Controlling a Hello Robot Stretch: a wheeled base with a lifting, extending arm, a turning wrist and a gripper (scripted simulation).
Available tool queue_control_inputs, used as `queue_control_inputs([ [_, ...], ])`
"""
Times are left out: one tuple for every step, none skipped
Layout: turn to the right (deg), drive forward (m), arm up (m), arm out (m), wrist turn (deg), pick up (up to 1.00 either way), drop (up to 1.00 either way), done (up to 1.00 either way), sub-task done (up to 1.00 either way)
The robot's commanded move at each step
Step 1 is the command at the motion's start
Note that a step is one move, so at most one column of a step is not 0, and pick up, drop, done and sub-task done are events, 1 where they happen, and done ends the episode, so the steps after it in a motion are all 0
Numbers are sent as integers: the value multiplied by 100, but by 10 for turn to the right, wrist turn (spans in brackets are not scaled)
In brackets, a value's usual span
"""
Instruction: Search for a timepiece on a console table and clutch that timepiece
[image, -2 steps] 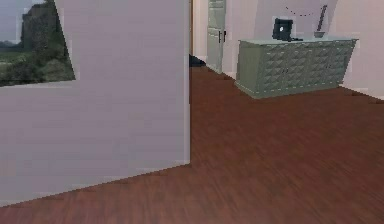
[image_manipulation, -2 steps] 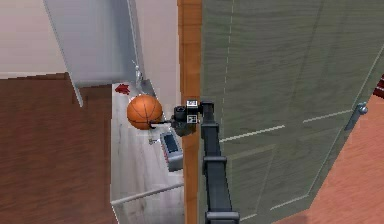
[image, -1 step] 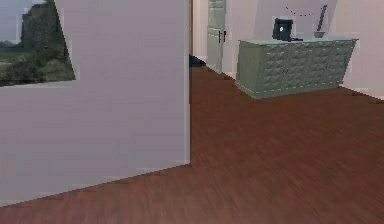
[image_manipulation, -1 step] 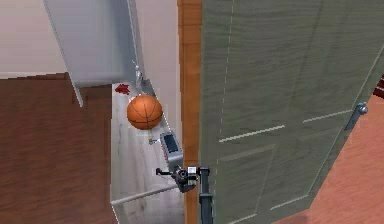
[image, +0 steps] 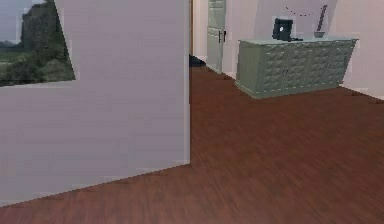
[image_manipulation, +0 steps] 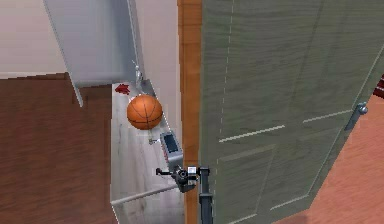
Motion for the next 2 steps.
queue_control_inputs([
  [0,0,10,0,0,0,0,0,0],
  [0,0,0,0,0,0,0,100,0],
])
